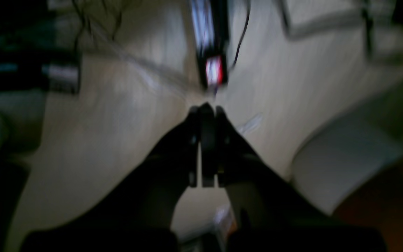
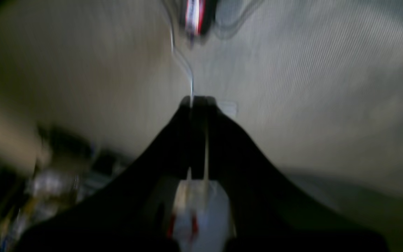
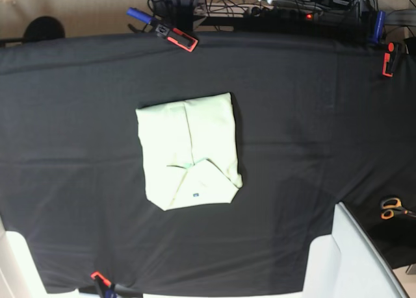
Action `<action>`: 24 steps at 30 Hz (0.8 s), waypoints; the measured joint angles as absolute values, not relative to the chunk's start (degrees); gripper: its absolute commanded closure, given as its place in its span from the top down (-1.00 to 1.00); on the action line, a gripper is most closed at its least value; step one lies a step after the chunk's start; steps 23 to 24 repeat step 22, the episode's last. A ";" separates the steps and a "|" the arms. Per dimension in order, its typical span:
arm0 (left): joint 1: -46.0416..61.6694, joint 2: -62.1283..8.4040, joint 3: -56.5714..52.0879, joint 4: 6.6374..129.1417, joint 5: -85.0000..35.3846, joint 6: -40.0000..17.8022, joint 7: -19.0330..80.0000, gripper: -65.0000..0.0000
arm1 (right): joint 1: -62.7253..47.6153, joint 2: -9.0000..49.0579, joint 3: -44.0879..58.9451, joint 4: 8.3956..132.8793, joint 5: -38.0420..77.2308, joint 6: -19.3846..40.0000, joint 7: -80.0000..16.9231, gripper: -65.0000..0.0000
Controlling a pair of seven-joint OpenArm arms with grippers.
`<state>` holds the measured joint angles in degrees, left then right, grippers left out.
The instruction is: Fold the T-shirt properly
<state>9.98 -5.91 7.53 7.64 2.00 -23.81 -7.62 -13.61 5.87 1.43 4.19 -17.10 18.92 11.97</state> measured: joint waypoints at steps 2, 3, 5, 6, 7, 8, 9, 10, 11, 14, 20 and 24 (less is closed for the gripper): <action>7.92 -5.93 7.53 5.54 1.72 -23.81 -10.20 -1.00 | -13.04 6.33 0.36 2.94 -17.08 19.03 18.81 -0.99; 7.20 -5.89 7.53 5.58 1.72 -23.79 -10.17 -1.00 | -12.86 6.46 0.34 2.81 -17.06 19.07 19.88 -0.99; 6.04 -5.91 7.53 5.67 1.69 -23.79 -10.66 -1.00 | -12.75 6.61 0.34 2.81 -17.06 19.03 19.46 -0.99; 5.69 -5.93 7.53 5.67 1.69 -23.77 -10.61 -1.00 | -12.71 6.70 0.34 2.81 -17.08 19.03 17.87 -0.99; 5.39 -5.96 7.53 5.67 1.67 -23.77 -10.59 -1.00 | -12.56 6.85 0.34 2.79 -17.15 19.03 16.36 -0.99; 5.34 -5.91 7.53 5.67 1.67 -23.79 -10.63 -1.00 | -12.56 7.03 0.34 2.76 -17.28 19.03 15.79 -0.99; 5.39 -5.89 7.53 5.67 1.69 -23.79 -10.59 -1.00 | -12.43 7.25 0.34 2.76 -17.26 19.03 14.90 -0.99; 5.56 -5.89 7.53 5.56 1.69 -23.81 -10.63 -1.00 | -12.34 7.44 0.34 2.76 -17.28 19.05 14.09 -0.99; 5.76 -5.89 7.53 5.56 1.72 -23.79 -10.61 -1.00 | -12.25 7.66 0.34 2.79 -17.26 19.03 14.11 -0.99; 6.04 -5.52 7.53 5.43 1.69 -23.77 -10.61 -1.00 | -12.10 8.14 0.34 2.83 -17.26 19.00 14.09 -0.99; 5.41 -5.10 7.53 5.23 1.67 -23.79 -10.59 -1.00 | -10.92 8.19 0.23 2.55 -17.26 19.00 14.09 -0.99; 5.41 -5.28 7.53 5.23 1.69 -23.79 -10.59 -1.00 | -10.70 8.16 0.10 2.57 -17.26 19.00 14.44 -0.99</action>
